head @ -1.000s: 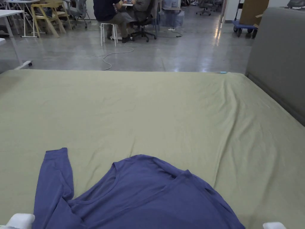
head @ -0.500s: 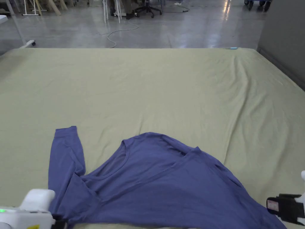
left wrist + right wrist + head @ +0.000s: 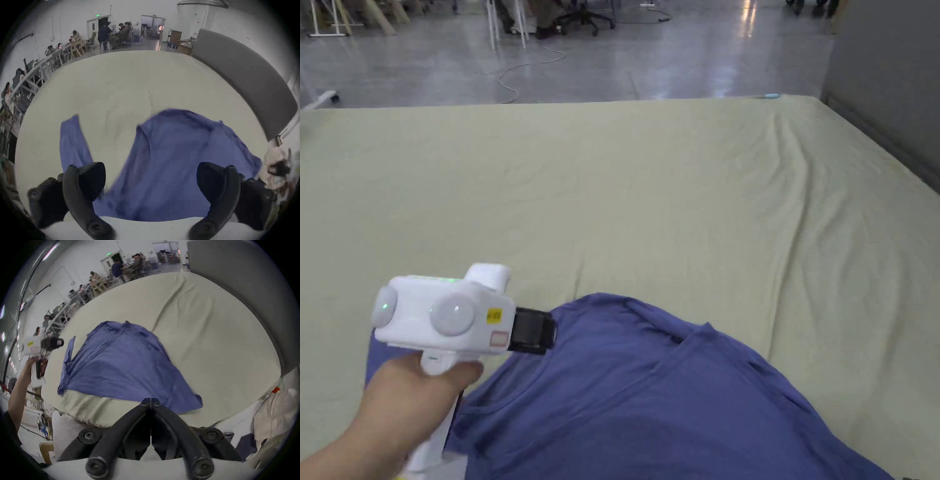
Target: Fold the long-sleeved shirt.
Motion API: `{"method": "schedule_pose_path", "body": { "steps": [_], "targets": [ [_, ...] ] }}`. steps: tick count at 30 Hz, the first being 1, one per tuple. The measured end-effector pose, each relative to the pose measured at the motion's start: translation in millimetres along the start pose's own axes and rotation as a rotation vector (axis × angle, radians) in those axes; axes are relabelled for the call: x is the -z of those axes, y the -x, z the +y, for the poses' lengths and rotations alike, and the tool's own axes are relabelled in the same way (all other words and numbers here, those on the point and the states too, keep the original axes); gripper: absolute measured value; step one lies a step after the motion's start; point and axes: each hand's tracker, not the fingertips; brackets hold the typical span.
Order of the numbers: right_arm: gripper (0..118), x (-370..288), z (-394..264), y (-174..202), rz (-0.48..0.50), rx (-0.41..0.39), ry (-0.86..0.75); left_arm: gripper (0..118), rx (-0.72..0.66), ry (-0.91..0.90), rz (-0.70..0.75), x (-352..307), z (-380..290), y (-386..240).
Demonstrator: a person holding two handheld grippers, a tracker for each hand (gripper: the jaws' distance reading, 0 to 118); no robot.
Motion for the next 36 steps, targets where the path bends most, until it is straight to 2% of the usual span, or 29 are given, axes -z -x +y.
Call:
{"method": "schedule_pose_path", "body": {
  "steps": [2,4,5,7,8,9,10,11,12,13,14,15,16,17,18,19,20,21,22,23,24,25,27,28,29,31,34,36],
  "targets": [
    [0,2.2,0.0,-10.4,-0.039,0.034,0.010,114,0.005,0.024,0.106,56.4,20.6,-24.4],
    [0,-0.3,-0.2,-19.0,-0.056,0.046,0.022,113,0.000,0.046,0.074,98.3,37.4,-27.6],
    [0,-1.5,-1.3,-23.6,-0.067,0.049,0.026,108,-0.002,0.089,0.081,124.4,35.5,-27.4],
    [0,-2.7,-3.5,-32.7,-0.080,0.064,0.036,104,0.058,0.164,0.093,153.5,34.1,-32.7],
    [0,-2.9,-5.0,-40.2,-0.088,0.078,0.047,84,0.107,0.205,0.106,165.0,27.3,-36.4],
    [0,-2.2,-5.4,-44.3,-0.094,0.088,0.054,78,0.133,0.182,0.125,164.0,23.3,-43.4],
    [0,-1.5,-5.5,-48.4,-0.101,0.096,0.059,77,0.140,0.123,0.135,151.6,23.5,-44.3],
    [0,-1.3,-5.3,-50.3,-0.107,0.103,0.060,72,0.134,0.151,0.126,147.2,23.6,-45.0],
    [0,-1.1,-4.3,-51.2,-0.110,0.113,0.064,56,0.151,0.145,0.120,133.2,24.0,-51.9],
    [0,1.2,-1.7,-53.2,-0.104,0.125,0.071,23,0.195,0.126,0.130,121.0,25.2,-59.6],
    [0,6.6,2.7,-55.9,-0.084,0.148,0.091,2,0.209,0.115,0.060,111.8,25.2,-62.6],
    [38,12.1,7.3,-57.9,-0.096,0.174,0.107,2,0.213,0.106,0.082,104.0,24.0,-65.2],
    [88,23.5,11.5,-64.6,-0.122,0.223,0.140,2,0.222,0.101,0.098,97.1,26.6,-66.2],
    [118,35.5,15.4,-66.9,-0.138,0.229,0.173,2,0.224,0.097,0.093,91.9,30.1,-65.5],
    [116,49.2,16.5,-68.1,-0.046,0.237,0.107,2,0.219,0.087,0.078,84.1,32.8,-64.9],
    [116,62.5,21.5,-73.1,-0.022,0.253,0.111,2,0.208,0.078,0.073,77.7,36.1,-64.2],
    [115,75.6,24.6,-75.8,-0.023,0.296,0.140,2,0.192,0.075,0.071,72.2,39.2,-63.5],
    [105,89.4,27.6,-76.2,-0.050,0.301,0.204,2,0.178,0.076,0.069,75.7,46.2,-58.7],
    [72,103.1,28.7,-75.5,-0.063,0.267,0.250,2,0.172,0.075,0.069,72.0,49.1,-57.0],
    [19,110.5,27.8,-72.2,-0.072,0.211,0.256,2,0.169,0.072,0.067,68.6,50.8,-56.2],
    [1,102.8,24.6,-66.4,-0.102,0.170,0.244,2,0.164,0.067,0.068,65.8,51.2,-55.9],
    [1,100.3,22.9,-61.7,-0.112,0.170,0.222,2,0.159,0.059,0.070,61.5,52.0,-54.9],
    [1,89.7,26.9,-54.4,-0.082,0.087,0.211,2,0.145,0.044,0.059,47.8,55.3,-52.7],
    [1,64.9,30.0,-48.1,-0.053,0.101,0.161,2,0.141,0.035,0.049,37.9,58.4,-51.7],
    [1,51.3,35.1,-46.3,-0.071,0.089,0.123,2,0.135,0.023,0.039,26.0,58.8,-52.1],
    [1,13.8,52.2,-37.7,-0.122,0.011,0.014,2,0.134,-0.009,0.010,-5.2,71.4,-49.5],
    [1,-41.5,87.0,-28.3,-0.116,-0.037,-0.114,2,0.111,-0.101,-0.003,-60.5,95.8,-41.8],
    [1,-81.7,121.2,-13.6,-0.188,-0.129,-0.205,2,0.104,-0.177,0.005,-103.7,121.2,-32.3]
  ]
}}
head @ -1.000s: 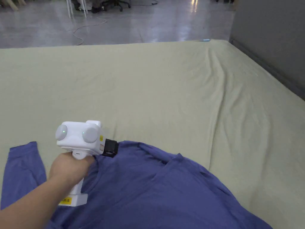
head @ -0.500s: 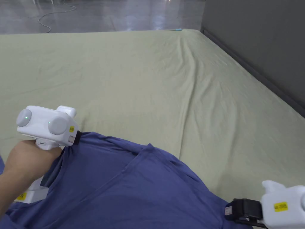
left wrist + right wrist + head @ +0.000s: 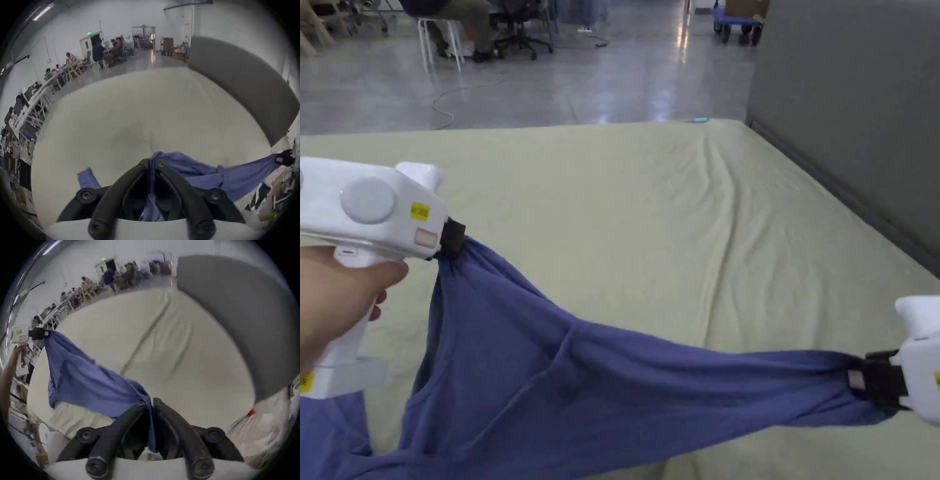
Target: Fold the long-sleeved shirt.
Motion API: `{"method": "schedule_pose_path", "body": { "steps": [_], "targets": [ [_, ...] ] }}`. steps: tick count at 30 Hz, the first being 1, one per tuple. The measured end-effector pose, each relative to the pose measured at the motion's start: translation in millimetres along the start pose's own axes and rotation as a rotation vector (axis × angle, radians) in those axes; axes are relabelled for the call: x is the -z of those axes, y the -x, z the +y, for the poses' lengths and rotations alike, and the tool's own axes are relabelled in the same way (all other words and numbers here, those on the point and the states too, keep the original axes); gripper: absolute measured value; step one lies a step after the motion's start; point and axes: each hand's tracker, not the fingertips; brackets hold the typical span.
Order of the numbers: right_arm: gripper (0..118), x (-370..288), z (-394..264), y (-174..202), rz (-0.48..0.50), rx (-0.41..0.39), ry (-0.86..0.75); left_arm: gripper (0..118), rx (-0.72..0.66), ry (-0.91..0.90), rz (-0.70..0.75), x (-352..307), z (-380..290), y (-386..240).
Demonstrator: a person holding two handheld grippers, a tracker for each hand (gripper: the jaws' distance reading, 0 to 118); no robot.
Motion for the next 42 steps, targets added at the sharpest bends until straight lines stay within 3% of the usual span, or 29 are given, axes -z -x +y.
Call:
{"method": "schedule_pose_path", "body": {
  "steps": [7,11,15,22,32,39,42],
  "targets": [
    [1,-55.0,159.6,-1.1,-0.082,-0.123,-0.244,2,-0.083,-0.273,0.081,-121.0,109.8,53.4],
    [1,-72.0,252.0,25.6,-0.116,-0.176,-0.333,2,-0.106,-0.403,0.124,-164.5,161.3,73.0],
    [1,-72.7,334.3,61.9,-0.159,-0.205,-0.377,2,-0.125,-0.482,0.176,-182.5,203.6,89.6],
    [1,-65.3,411.8,96.7,-0.208,-0.193,-0.446,2,-0.198,-0.523,0.259,-170.9,236.3,118.6],
    [1,40.1,399.5,99.4,-0.132,-0.119,-0.305,2,-0.270,-0.355,0.211,-75.4,194.7,136.0],
    [1,172.3,282.4,90.5,-0.020,-0.160,-0.037,2,-0.262,-0.042,0.133,37.6,75.0,121.0],
    [1,214.5,217.2,80.6,0.002,-0.151,0.105,2,-0.186,0.098,0.093,61.0,12.4,108.3]
  ]
}}
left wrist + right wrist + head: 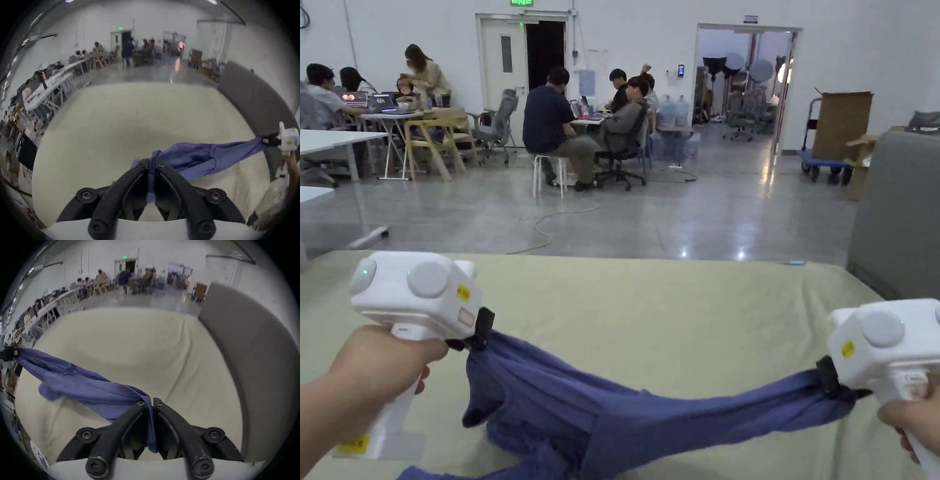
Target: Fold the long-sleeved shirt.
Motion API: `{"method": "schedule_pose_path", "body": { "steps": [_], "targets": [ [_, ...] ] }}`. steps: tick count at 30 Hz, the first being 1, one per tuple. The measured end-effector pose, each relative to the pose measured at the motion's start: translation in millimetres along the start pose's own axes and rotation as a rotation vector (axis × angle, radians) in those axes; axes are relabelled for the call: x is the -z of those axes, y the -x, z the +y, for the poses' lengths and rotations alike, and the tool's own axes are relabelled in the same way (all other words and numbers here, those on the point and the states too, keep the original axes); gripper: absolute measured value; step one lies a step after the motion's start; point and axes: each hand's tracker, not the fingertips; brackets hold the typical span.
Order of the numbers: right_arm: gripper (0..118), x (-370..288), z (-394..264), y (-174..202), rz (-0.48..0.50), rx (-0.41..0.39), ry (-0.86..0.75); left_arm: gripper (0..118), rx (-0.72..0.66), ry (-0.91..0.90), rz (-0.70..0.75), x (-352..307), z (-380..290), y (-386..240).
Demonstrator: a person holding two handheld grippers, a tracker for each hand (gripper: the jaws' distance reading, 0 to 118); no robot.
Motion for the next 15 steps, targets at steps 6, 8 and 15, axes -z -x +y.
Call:
{"method": "schedule_pose_path", "body": {
  "steps": [6,8,15],
  "targets": [
    [1,23.6,-127.6,-12.0,0.094,-0.032,0.092,2,0.068,0.139,-0.096,-22.8,-129.3,-7.7],
    [1,13.9,-167.8,-12.0,0.103,-0.091,0.090,2,0.031,0.157,-0.136,-36.7,-164.8,0.6],
    [1,-41.0,-291.1,-18.7,0.137,-0.047,0.088,2,0.007,0.210,-0.230,-104.9,-276.0,12.7]
  ]
}}
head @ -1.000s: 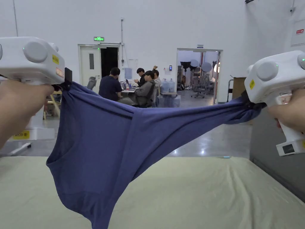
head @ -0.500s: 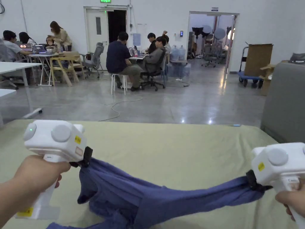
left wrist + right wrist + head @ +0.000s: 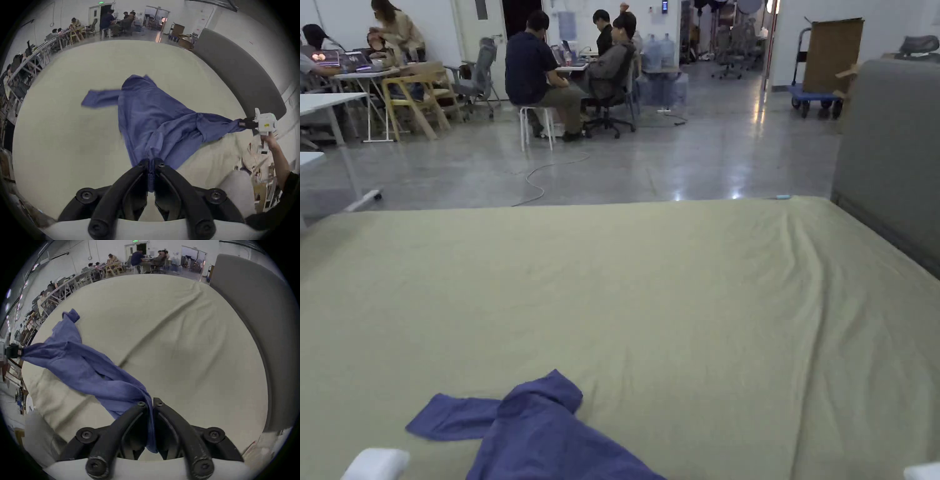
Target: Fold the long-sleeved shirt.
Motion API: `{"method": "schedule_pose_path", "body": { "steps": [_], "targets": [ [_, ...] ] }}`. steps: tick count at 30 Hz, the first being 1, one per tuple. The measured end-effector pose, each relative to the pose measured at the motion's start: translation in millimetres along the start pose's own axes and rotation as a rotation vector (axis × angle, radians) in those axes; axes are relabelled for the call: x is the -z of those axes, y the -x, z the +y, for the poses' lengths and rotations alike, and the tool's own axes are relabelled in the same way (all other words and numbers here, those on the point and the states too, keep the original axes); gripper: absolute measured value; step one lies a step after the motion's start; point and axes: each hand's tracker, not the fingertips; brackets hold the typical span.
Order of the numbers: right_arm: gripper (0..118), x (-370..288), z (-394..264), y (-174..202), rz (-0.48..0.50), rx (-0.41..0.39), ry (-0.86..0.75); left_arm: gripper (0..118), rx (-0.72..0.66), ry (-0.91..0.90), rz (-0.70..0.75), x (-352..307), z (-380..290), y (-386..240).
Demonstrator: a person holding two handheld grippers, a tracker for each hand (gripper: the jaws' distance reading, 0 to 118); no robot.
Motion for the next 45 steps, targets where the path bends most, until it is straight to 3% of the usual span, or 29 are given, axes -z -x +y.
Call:
{"method": "schedule_pose_path", "body": {
  "steps": [9,14,16,17,18,19,20,21,22,23,26,27,28,29,30,32,35,40,41,42,43,45],
  "targets": [
    [1,20.8,-89.4,15.8,0.022,-0.054,0.084,2,-0.020,0.175,0.028,21.1,-102.4,-2.1],
    [2,25.1,-83.1,15.7,0.012,-0.004,0.082,2,-0.041,0.232,0.070,63.6,-119.2,0.4],
    [10,26.1,-80.0,10.7,0.020,0.019,0.101,2,-0.059,0.246,0.088,80.0,-123.4,1.6],
    [19,25.0,-77.5,8.8,0.018,0.030,0.107,3,-0.074,0.237,0.088,81.6,-122.9,1.8],
    [41,22.2,-74.0,6.0,0.001,0.045,0.115,5,-0.091,0.235,0.090,80.1,-119.6,2.1],
    [65,18.1,-72.3,1.0,-0.024,0.065,0.128,12,-0.100,0.234,0.088,75.1,-116.1,1.7],
    [87,11.5,-68.8,-1.9,-0.049,0.079,0.139,30,-0.104,0.224,0.087,67.4,-113.9,0.4],
    [93,-1.5,-66.6,-6.5,-0.080,0.104,0.102,80,-0.099,0.175,0.119,56.4,-109.6,-1.3],
    [93,-16.9,-64.1,-10.6,-0.059,0.146,0.045,113,-0.090,0.143,0.141,45.7,-105.6,-4.6],
    [93,-36.1,-62.5,-14.4,-0.015,0.198,-0.007,117,-0.070,0.102,0.147,34.5,-102.7,-6.6],
    [93,-68.6,-61.9,-18.4,0.106,0.313,-0.098,113,-0.093,-0.030,0.111,5.3,-105.4,-11.5],
    [86,-81.5,-64.1,-12.0,0.119,0.330,-0.105,100,-0.128,-0.003,0.075,1.5,-108.2,-13.8],
    [61,-85.9,-66.7,-7.7,0.135,0.331,-0.092,67,-0.144,0.036,0.043,-17.1,-107.8,-32.5],
    [13,-88.2,-69.8,-3.8,0.142,0.328,-0.086,13,-0.136,0.035,0.045,-19.5,-111.2,-38.0],
    [0,-89.4,-72.9,4.8,0.134,0.323,-0.086,0,-0.120,0.042,0.075,-19.3,-115.3,-48.5],
    [0,-87.6,-84.7,25.2,0.083,0.303,-0.067,0,-0.070,0.058,0.133,1.5,-123.4,-34.4],
    [0,-83.9,-91.1,48.6,0.123,0.191,-0.047,0,-0.097,0.081,0.019,10.2,-115.2,-26.2],
    [0,-79.5,-89.0,63.2,0.104,0.175,-0.044,0,-0.072,-0.036,0.057,20.8,-28.8,-24.3],
    [0,-77.9,-87.6,65.2,0.101,0.179,-0.049,23,-0.066,-0.072,0.087,29.5,-8.4,-19.3],
    [0,-76.1,-86.4,66.3,0.098,0.192,-0.053,90,-0.073,-0.092,0.119,42.8,13.4,-14.3],
    [0,-78.8,-85.5,58.8,0.104,0.214,-0.055,118,-0.076,-0.054,0.139,63.5,35.2,-6.7],
    [0,-75.1,-86.2,56.8,0.100,0.253,-0.055,111,-0.114,-0.048,0.165,89.4,74.6,5.0]
  ]
}}
